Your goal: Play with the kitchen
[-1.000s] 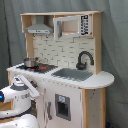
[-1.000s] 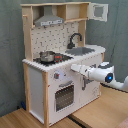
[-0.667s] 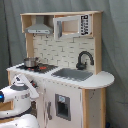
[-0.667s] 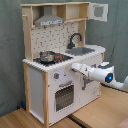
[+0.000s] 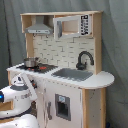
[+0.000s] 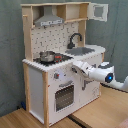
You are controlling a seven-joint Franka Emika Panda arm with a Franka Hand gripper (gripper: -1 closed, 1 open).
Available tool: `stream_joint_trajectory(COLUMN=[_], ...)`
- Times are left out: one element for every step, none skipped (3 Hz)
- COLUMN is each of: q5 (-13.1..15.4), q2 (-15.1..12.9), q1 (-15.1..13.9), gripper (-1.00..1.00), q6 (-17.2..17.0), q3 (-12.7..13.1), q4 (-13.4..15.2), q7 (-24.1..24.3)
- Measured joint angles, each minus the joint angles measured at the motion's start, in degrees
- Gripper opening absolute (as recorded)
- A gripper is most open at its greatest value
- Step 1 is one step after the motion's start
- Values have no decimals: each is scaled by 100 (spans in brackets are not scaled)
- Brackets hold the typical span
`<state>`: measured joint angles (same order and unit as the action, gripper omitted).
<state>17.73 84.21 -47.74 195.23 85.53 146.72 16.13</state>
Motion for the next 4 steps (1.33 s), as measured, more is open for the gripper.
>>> stream_joint_trajectory(q5=[0, -3, -3, -6], q2=[0, 0, 0, 0], q1=[4, 15, 17, 351], gripper=[-100, -100, 100, 100], q6=[0, 1, 1, -263], q3=[-2, 10, 16, 58], q4=[1, -3, -4, -19], q7=[578, 796, 811, 963])
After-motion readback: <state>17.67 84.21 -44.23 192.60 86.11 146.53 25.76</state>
